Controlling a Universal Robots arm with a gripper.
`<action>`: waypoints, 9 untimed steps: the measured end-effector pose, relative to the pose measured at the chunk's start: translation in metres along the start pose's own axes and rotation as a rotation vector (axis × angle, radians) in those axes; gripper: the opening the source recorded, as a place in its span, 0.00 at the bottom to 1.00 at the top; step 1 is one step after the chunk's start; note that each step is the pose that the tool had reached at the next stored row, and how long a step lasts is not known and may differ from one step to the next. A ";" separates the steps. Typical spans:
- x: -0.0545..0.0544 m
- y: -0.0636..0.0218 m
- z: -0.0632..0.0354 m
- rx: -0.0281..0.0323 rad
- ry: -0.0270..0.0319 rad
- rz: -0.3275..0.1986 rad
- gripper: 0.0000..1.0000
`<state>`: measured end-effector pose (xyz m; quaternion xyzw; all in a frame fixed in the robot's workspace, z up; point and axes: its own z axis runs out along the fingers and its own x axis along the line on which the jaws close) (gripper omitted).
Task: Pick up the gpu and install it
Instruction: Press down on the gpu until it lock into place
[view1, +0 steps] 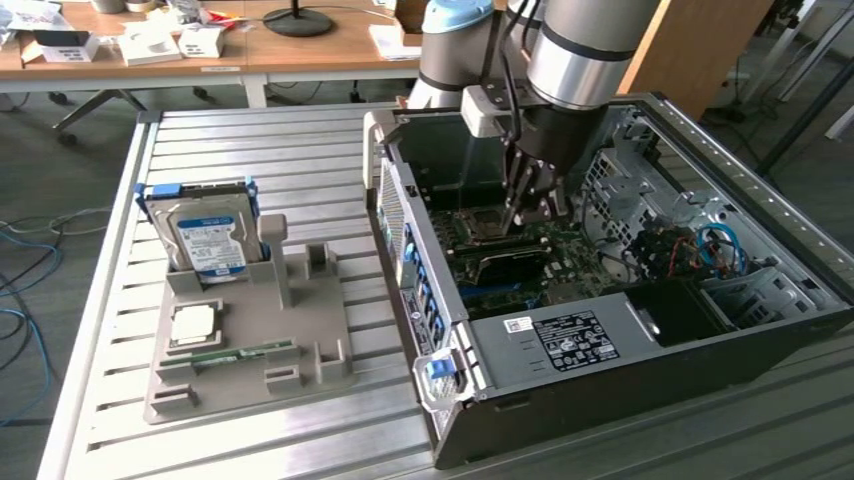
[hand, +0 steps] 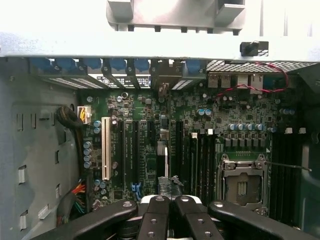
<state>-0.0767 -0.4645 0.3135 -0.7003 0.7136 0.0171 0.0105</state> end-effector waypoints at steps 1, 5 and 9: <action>0.000 0.0000 0.0012 0.0000 0.0000 0.000 0.11; 0.000 -0.0001 0.0070 0.0001 -0.0002 0.000 0.11; 0.000 -0.0001 0.0108 0.0000 -0.0001 0.000 0.11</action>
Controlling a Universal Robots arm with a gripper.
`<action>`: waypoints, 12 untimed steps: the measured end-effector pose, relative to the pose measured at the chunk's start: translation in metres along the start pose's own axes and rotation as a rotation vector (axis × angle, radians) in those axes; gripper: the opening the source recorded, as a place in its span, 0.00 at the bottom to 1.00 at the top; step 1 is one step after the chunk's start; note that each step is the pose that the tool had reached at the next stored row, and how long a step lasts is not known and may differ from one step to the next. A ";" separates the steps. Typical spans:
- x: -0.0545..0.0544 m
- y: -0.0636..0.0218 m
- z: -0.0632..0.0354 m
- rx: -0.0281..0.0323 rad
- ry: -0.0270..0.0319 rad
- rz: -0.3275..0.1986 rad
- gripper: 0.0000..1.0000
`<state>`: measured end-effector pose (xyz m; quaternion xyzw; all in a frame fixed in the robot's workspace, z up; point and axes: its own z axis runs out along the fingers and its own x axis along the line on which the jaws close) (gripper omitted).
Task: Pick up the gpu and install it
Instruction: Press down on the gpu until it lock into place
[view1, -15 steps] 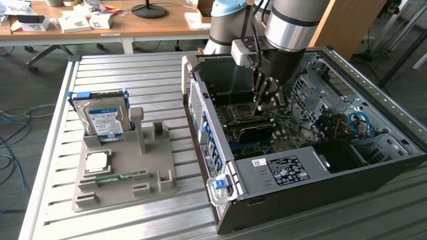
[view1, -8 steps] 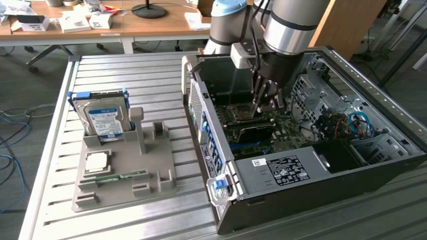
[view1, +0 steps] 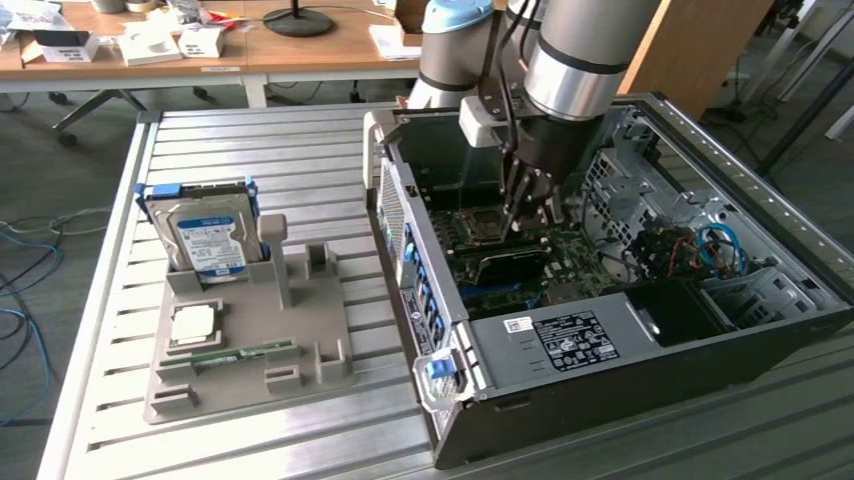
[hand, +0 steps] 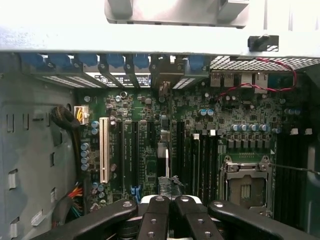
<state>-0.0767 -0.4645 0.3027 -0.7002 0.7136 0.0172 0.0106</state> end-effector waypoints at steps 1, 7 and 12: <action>0.000 0.0000 0.0011 0.0000 -0.0001 0.000 0.11; 0.000 -0.0001 0.0054 -0.0001 0.0002 0.000 0.11; -0.001 0.0000 0.0057 0.0001 -0.0005 0.000 0.11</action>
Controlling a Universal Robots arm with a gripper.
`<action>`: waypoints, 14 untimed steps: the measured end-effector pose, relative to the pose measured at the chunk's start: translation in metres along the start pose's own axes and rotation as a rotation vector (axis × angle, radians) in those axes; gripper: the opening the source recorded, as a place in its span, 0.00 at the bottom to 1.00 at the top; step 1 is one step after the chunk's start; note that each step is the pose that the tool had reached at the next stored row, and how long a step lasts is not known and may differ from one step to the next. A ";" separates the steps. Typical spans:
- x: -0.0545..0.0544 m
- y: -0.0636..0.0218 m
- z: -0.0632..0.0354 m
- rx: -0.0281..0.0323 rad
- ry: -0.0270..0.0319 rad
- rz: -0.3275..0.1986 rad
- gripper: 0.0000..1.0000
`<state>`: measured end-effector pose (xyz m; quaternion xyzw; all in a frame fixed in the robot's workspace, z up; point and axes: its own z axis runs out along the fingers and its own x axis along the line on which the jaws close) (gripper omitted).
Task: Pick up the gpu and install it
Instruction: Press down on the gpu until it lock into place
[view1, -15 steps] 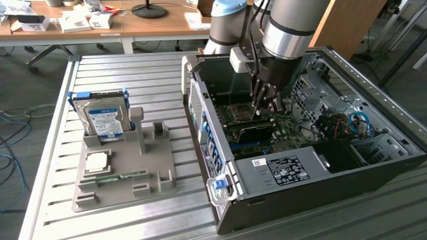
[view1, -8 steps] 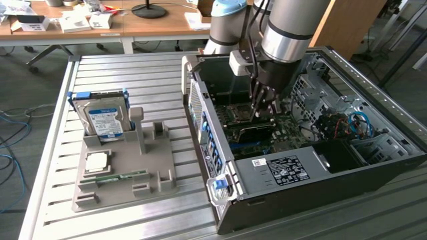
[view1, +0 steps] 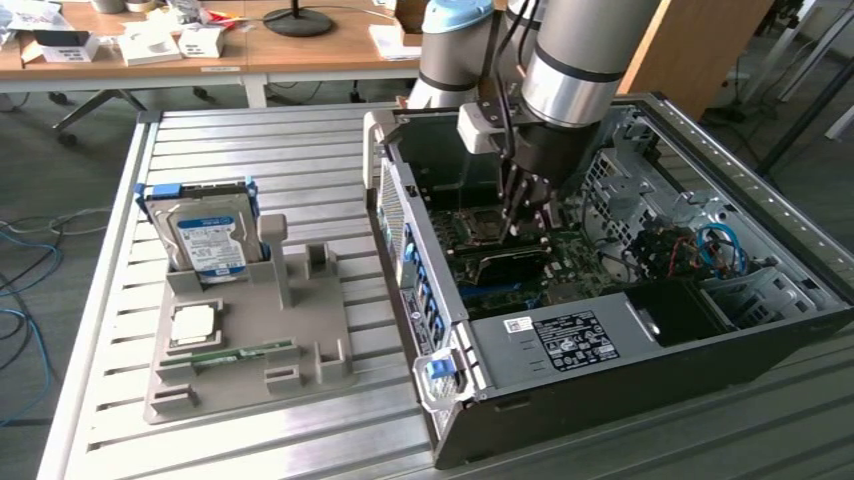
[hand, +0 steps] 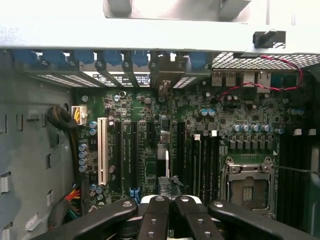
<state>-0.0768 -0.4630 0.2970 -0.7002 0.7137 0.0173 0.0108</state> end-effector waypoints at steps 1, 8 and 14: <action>-0.001 0.0000 0.0001 -0.0001 -0.0004 0.000 0.11; -0.004 0.0000 0.0007 -0.0001 -0.0023 0.000 0.11; -0.003 0.0000 0.0072 -0.0002 -0.0043 0.000 0.11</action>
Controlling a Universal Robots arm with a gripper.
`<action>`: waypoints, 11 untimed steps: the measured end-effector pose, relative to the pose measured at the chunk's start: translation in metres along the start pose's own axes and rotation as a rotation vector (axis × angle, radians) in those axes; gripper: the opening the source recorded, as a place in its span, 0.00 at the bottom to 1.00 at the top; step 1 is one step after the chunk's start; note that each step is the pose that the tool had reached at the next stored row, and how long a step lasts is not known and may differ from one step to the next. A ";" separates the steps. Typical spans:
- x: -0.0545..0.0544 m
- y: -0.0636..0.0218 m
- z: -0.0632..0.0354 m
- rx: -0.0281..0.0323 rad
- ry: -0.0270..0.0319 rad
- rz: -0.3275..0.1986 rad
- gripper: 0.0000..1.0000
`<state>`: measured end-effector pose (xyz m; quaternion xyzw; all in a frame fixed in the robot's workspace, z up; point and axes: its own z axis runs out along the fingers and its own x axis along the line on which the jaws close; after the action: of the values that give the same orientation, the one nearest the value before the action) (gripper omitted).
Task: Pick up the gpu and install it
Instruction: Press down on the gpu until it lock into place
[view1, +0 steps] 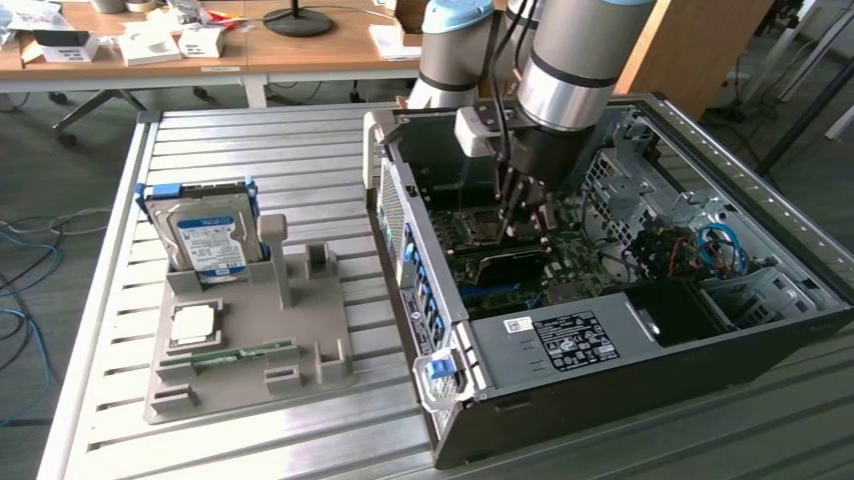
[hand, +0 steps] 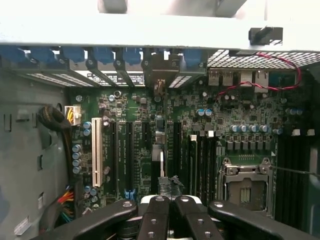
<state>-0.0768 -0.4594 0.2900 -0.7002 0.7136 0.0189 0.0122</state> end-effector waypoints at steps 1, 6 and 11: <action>0.000 0.0000 0.0012 0.0000 -0.0003 0.000 0.11; 0.000 -0.0001 0.0031 -0.0001 -0.0024 0.000 0.11; 0.000 -0.0001 0.0066 -0.0001 -0.0026 0.000 0.11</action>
<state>-0.0767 -0.4594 0.2834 -0.7002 0.7135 0.0198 0.0131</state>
